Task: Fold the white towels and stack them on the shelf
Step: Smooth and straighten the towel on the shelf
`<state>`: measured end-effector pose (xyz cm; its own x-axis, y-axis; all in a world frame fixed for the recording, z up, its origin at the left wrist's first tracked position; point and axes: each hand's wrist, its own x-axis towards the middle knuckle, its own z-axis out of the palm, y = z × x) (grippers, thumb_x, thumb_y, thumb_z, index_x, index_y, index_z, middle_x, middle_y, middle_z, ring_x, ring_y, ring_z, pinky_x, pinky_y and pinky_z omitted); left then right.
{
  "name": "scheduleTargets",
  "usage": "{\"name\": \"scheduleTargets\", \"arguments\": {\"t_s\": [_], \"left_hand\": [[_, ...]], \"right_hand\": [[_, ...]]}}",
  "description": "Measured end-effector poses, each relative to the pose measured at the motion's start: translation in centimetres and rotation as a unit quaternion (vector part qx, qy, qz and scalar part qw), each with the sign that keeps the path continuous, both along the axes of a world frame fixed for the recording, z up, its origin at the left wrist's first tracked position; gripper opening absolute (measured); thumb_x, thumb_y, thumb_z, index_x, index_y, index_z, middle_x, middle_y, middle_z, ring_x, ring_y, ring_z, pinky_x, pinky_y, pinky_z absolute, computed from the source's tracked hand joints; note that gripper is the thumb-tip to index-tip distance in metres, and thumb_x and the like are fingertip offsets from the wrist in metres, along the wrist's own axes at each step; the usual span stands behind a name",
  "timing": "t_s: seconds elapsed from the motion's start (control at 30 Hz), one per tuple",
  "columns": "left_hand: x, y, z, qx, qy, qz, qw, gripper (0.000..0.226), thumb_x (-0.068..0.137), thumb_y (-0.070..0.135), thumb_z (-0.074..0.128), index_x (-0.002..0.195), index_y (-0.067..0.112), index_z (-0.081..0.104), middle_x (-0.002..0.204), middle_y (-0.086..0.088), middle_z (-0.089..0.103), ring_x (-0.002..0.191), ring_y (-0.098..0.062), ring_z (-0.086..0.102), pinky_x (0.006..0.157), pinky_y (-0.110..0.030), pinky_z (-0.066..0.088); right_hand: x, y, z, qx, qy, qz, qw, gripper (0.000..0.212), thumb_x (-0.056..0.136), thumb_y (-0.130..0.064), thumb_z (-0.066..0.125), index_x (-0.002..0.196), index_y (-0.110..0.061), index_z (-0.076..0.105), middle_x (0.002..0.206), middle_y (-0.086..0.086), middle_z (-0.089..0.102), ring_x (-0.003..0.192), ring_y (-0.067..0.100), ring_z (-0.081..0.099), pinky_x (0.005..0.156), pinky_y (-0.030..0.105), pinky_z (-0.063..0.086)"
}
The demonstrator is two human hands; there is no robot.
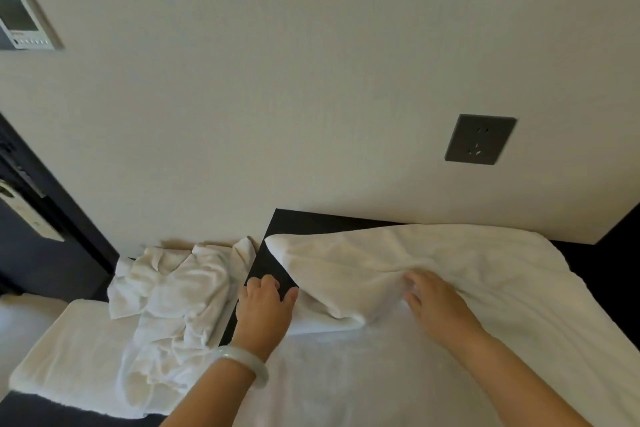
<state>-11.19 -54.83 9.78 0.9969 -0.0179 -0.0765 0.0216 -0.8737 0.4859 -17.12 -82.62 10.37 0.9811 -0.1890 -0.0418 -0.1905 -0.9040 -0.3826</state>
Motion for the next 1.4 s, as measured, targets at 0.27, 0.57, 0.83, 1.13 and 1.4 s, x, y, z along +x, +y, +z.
{"name": "scheduleTargets", "arguments": {"t_s": [0.27, 0.57, 0.83, 1.13, 1.4], "left_hand": [[-4.5, 1.5, -2.5, 0.023, -0.167, -0.174, 0.97, 0.033, 0.096, 0.033, 0.039, 0.115, 0.015, 0.058, 0.114, 0.003, 0.054, 0.104, -0.018, 0.055, 0.095, -0.027, 0.04], [-4.9, 1.4, -5.3, 0.154, -0.087, -0.246, 0.953, 0.066, 0.098, 0.053, 0.012, 0.157, 0.024, 0.006, 0.164, 0.003, 0.004, 0.151, -0.015, -0.002, 0.122, -0.045, 0.003], [-10.1, 4.8, -6.1, 0.158, -0.093, -0.23, 0.956, 0.063, 0.1, 0.049, 0.026, 0.156, 0.02, 0.022, 0.162, -0.001, 0.019, 0.151, -0.018, 0.011, 0.119, -0.049, 0.017], [-9.0, 5.8, -3.1, -0.018, -0.009, -0.123, 0.992, 0.068, 0.095, 0.064, 0.022, 0.148, 0.024, 0.035, 0.151, 0.009, 0.032, 0.139, -0.012, 0.031, 0.116, -0.032, 0.025], [3.9, 1.0, 1.2, -0.427, 0.225, 0.191, 0.855, 0.026, 0.096, 0.0, 0.053, 0.121, 0.001, 0.048, 0.119, -0.019, 0.057, 0.104, -0.032, 0.06, 0.086, -0.045, 0.055]], "right_hand": [[-6.2, -0.9, -4.1, -0.117, -0.153, -0.015, 0.981, 0.038, 0.091, -0.024, 0.041, 0.098, -0.002, 0.071, 0.101, 0.014, 0.068, 0.088, 0.037, 0.068, 0.084, 0.038, 0.043], [-7.5, -1.4, -5.5, -0.11, -0.011, 0.038, 0.993, 0.06, 0.105, -0.041, 0.032, 0.156, -0.024, 0.007, 0.164, -0.008, -0.001, 0.149, 0.003, -0.005, 0.119, 0.019, -0.012], [-12.6, 2.2, -5.5, -0.099, -0.031, 0.048, 0.993, 0.065, 0.102, -0.047, 0.022, 0.146, -0.008, 0.048, 0.154, 0.01, 0.042, 0.14, 0.024, 0.043, 0.115, 0.04, 0.024], [-10.6, 2.4, -1.9, 0.0, -0.043, 0.02, 0.999, 0.029, 0.097, -0.02, 0.055, 0.118, -0.006, 0.069, 0.119, 0.008, 0.068, 0.108, 0.029, 0.065, 0.093, 0.037, 0.046], [4.0, 1.0, 1.3, 0.132, 0.024, 0.004, 0.991, 0.031, 0.104, -0.011, 0.044, 0.131, -0.013, 0.06, 0.132, 0.005, 0.061, 0.121, 0.022, 0.056, 0.099, 0.029, 0.044]]}}
